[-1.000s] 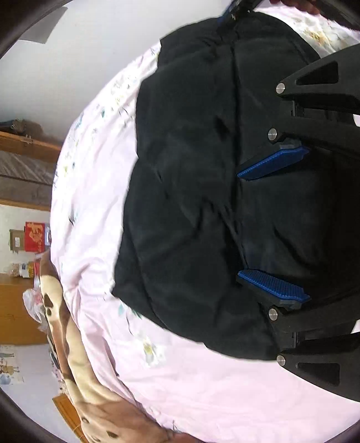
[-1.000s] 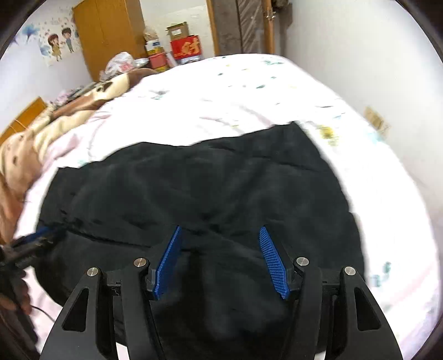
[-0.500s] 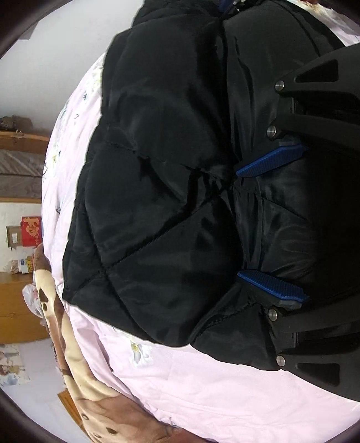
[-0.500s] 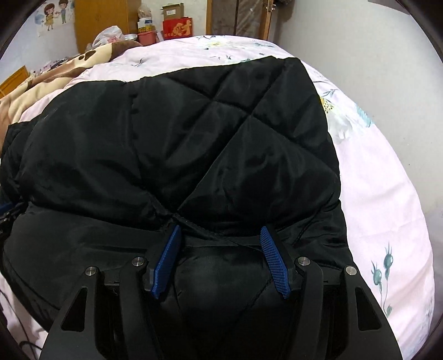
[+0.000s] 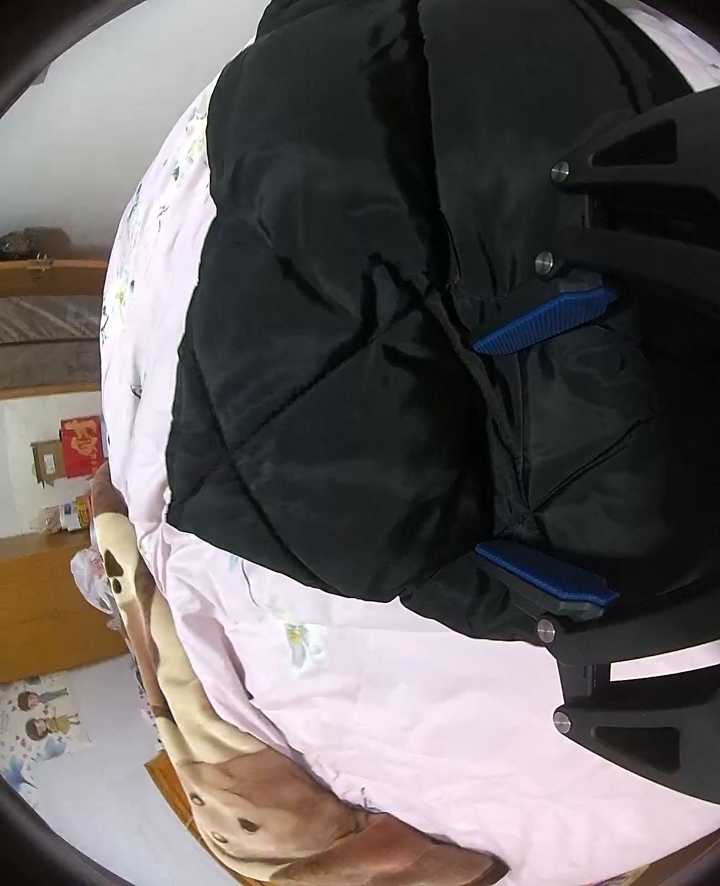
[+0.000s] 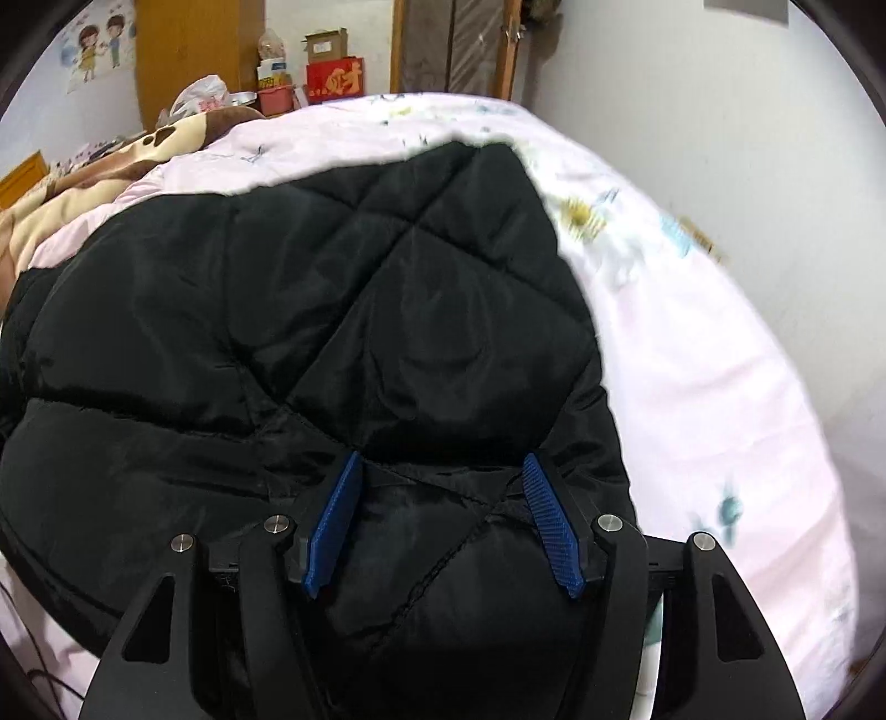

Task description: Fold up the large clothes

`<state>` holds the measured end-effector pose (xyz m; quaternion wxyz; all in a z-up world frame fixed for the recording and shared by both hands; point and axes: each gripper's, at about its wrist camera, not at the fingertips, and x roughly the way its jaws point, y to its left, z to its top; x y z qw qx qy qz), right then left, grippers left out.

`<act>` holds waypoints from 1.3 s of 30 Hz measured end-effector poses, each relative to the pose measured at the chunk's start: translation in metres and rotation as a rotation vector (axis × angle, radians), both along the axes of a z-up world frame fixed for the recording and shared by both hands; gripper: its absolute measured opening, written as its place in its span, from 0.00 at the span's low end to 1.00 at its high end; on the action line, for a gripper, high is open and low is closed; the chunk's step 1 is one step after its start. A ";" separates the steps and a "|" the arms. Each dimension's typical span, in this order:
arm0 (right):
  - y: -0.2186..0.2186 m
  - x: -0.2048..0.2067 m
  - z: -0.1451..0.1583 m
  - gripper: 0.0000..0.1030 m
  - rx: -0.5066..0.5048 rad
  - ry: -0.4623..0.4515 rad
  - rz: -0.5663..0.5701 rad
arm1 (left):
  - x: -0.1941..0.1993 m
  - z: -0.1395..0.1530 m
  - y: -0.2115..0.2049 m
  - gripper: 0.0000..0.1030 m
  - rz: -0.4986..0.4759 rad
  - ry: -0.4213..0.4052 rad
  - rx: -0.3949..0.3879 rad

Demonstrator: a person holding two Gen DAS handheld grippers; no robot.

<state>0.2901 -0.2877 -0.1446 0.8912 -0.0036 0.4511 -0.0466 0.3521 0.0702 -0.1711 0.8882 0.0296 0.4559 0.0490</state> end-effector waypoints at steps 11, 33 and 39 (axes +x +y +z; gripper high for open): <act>-0.005 0.005 -0.014 0.60 0.014 0.014 0.022 | -0.003 -0.007 -0.006 0.70 0.006 -0.014 0.023; -0.033 -0.002 0.061 0.74 0.083 -0.032 0.050 | 0.012 0.035 0.065 0.77 -0.068 0.104 -0.121; -0.055 -0.001 0.057 0.74 0.130 0.002 0.048 | 0.021 0.030 0.087 0.81 -0.107 0.146 -0.147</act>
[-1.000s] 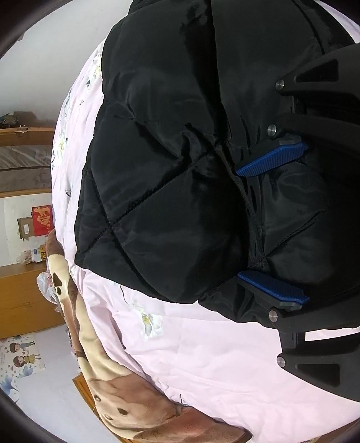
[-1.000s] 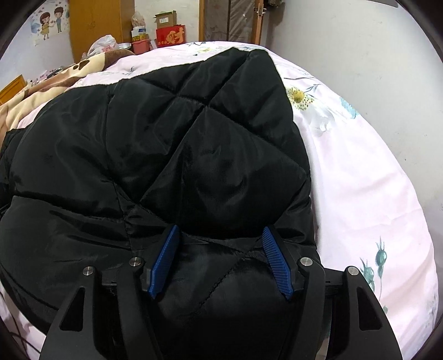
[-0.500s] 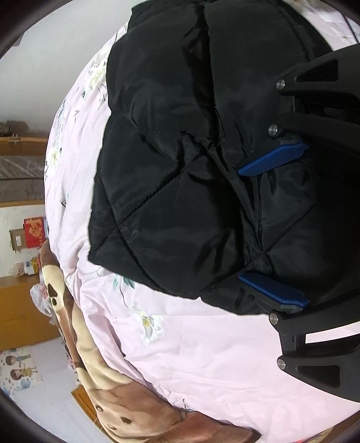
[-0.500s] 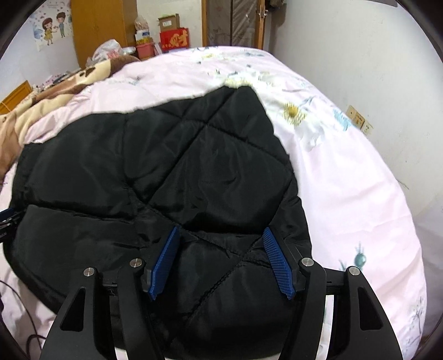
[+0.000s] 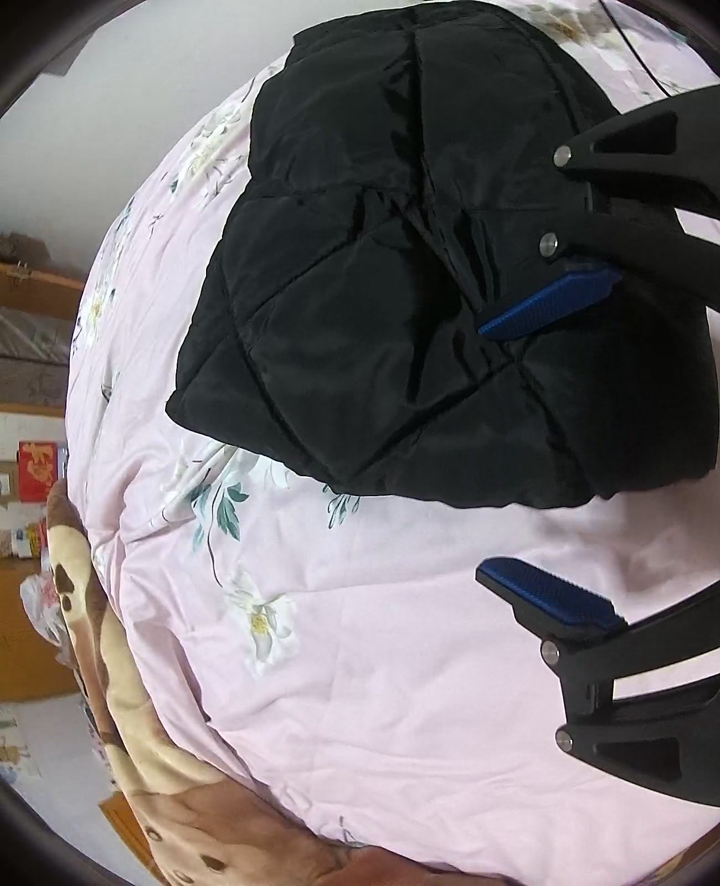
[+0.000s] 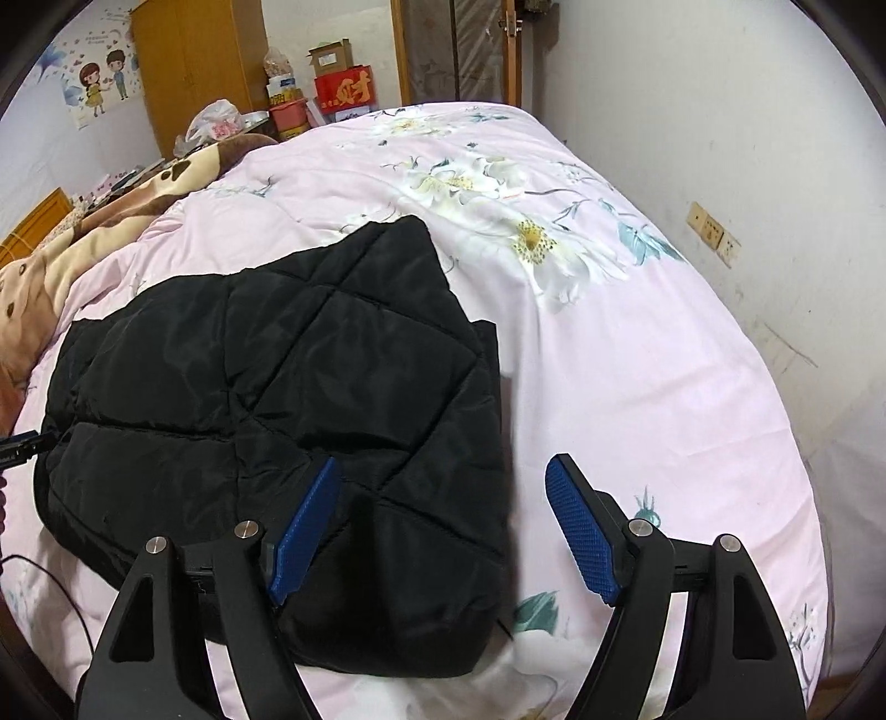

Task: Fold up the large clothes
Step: 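Open both tools and release the folded jacket, then grasp the folded jacket with both tools and lift it off the bed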

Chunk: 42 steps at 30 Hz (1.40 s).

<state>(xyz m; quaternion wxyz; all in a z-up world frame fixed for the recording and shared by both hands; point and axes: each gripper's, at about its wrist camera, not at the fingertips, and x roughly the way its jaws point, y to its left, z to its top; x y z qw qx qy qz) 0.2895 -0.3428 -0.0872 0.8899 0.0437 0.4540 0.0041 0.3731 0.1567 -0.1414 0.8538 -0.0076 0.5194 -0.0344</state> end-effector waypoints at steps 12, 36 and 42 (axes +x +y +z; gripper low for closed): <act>-0.017 0.037 -0.034 0.75 0.227 0.119 0.033 | 0.032 -0.034 0.013 0.93 -0.031 0.153 -0.227; -0.013 0.093 -0.091 0.92 0.467 0.297 0.259 | 0.067 -0.081 0.013 1.00 -0.129 0.308 -0.428; -0.015 0.091 -0.095 0.78 0.516 0.284 0.291 | 0.065 -0.083 0.021 0.87 -0.133 0.324 -0.501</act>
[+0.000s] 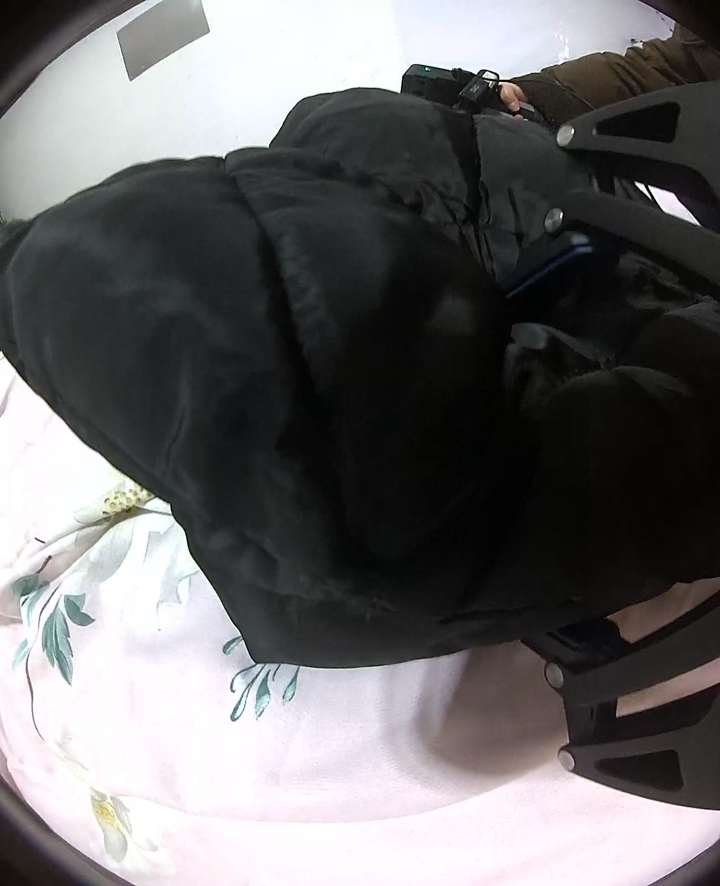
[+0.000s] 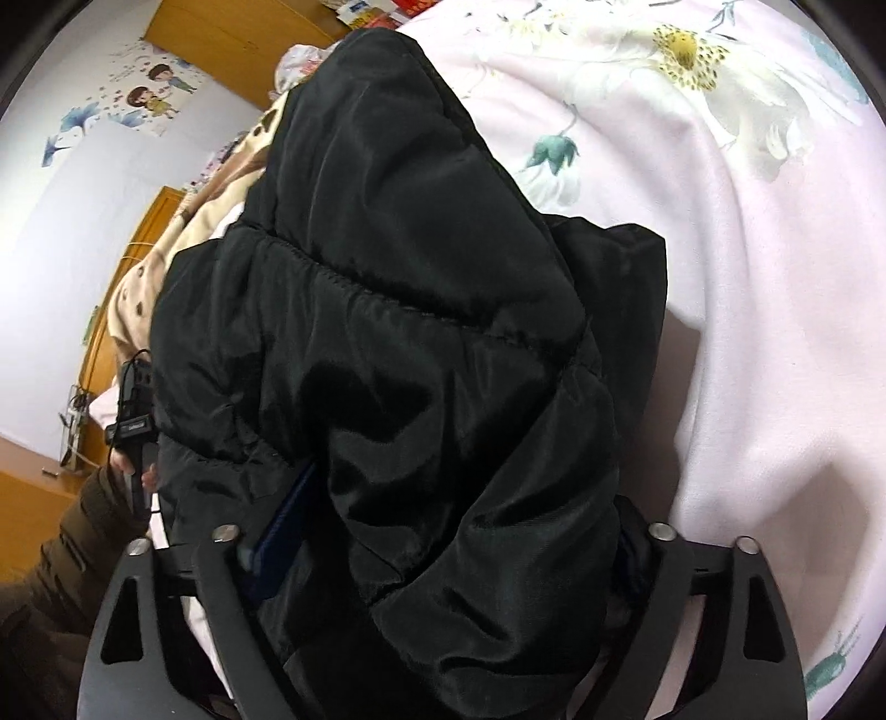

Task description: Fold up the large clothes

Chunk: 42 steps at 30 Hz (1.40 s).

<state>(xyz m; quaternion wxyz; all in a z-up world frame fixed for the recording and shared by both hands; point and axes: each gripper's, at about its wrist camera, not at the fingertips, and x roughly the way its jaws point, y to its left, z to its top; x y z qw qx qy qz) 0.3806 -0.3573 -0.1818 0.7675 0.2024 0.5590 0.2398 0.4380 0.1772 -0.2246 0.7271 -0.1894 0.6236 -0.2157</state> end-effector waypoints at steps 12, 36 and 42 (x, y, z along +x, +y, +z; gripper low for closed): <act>0.005 0.002 -0.004 0.71 -0.019 0.007 0.004 | 0.008 -0.004 0.004 0.87 0.041 0.049 -0.021; 0.052 -0.021 0.043 0.33 -0.268 -0.144 -0.037 | -0.002 0.041 -0.038 0.40 0.085 -0.071 0.184; 0.056 -0.033 0.060 0.27 -0.300 -0.196 -0.073 | -0.017 0.061 -0.029 0.35 0.116 -0.113 0.158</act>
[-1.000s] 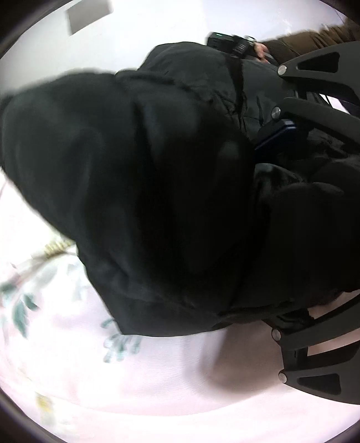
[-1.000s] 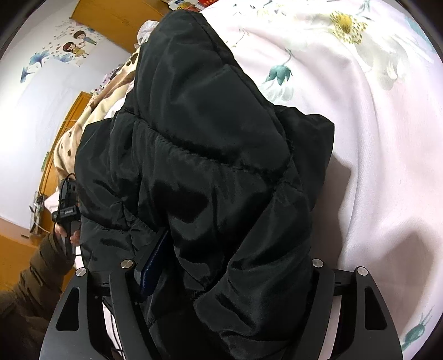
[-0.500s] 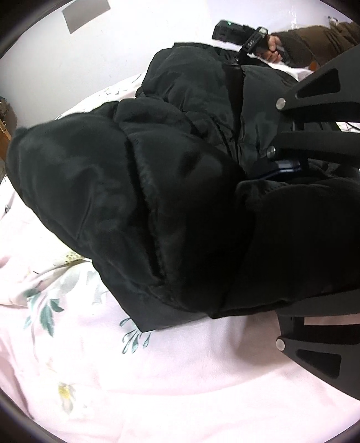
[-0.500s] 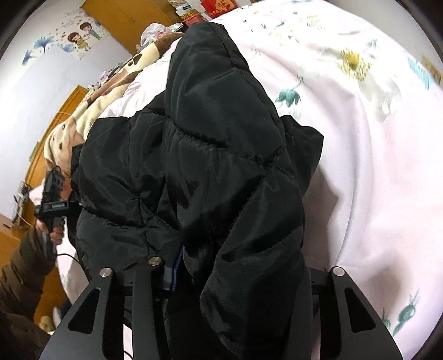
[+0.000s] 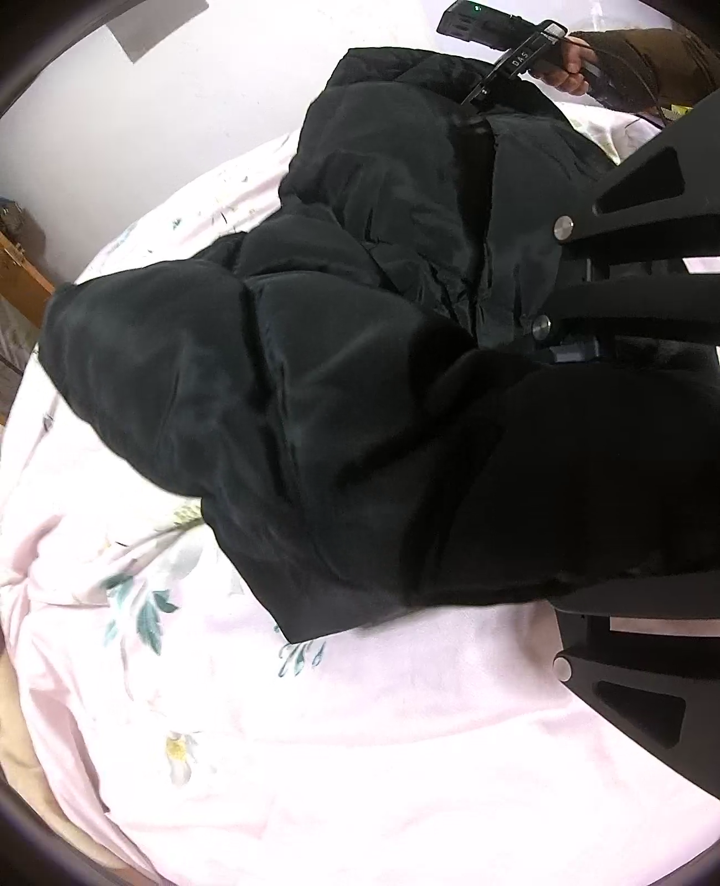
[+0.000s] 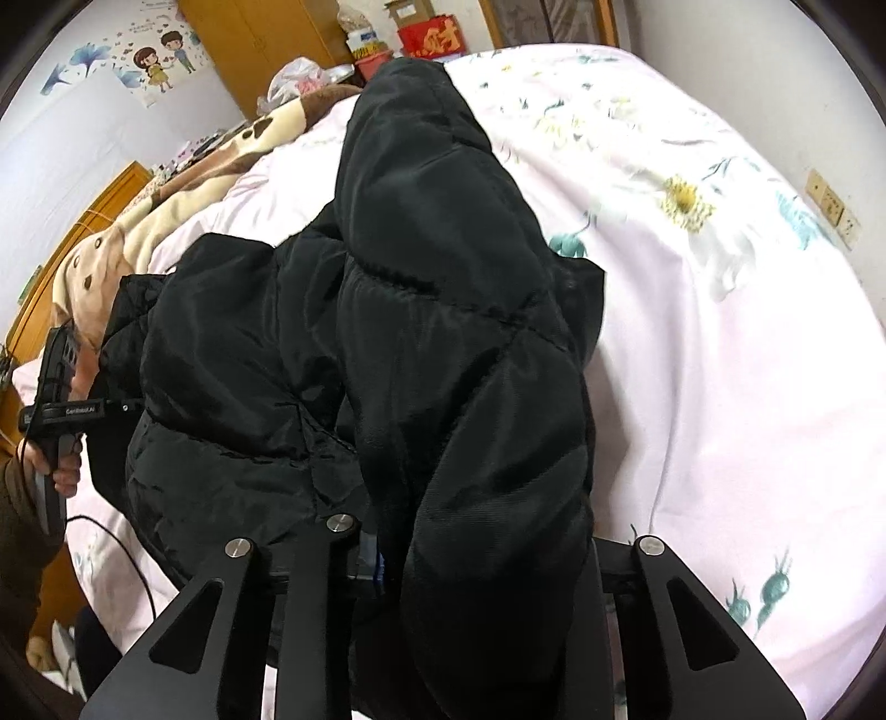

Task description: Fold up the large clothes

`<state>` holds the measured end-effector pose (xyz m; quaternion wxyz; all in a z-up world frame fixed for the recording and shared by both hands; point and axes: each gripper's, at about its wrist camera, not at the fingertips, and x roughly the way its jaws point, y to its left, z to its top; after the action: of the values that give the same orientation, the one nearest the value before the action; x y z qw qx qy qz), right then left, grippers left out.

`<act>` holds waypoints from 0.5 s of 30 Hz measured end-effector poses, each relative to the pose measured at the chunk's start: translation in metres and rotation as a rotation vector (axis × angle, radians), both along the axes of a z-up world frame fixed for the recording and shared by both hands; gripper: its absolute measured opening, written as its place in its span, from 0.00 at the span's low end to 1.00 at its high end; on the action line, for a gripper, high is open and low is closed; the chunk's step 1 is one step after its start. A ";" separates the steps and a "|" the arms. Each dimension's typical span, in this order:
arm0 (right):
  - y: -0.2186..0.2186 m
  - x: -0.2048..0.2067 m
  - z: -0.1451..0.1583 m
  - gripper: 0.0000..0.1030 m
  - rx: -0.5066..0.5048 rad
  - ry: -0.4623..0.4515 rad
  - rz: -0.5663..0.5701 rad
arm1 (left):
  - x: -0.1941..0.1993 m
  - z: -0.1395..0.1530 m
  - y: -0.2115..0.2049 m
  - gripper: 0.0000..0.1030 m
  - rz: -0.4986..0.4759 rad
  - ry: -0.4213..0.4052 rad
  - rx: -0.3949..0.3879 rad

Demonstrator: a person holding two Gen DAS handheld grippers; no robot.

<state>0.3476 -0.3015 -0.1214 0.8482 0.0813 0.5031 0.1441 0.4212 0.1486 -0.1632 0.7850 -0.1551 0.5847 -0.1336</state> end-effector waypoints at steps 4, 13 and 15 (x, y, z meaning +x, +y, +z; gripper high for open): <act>-0.001 -0.008 0.016 0.25 0.014 -0.038 -0.008 | -0.006 0.018 0.009 0.33 -0.004 -0.038 -0.014; 0.017 -0.018 0.046 0.24 0.047 -0.099 0.020 | -0.012 0.045 0.047 0.32 0.034 -0.085 -0.045; 0.027 -0.019 0.051 0.23 0.047 -0.109 0.035 | -0.017 0.045 0.051 0.32 0.045 -0.087 -0.042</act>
<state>0.3288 -0.2745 -0.0703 0.8695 0.0846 0.4541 0.1751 0.4044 0.1993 -0.1182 0.8089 -0.1789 0.5436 -0.1347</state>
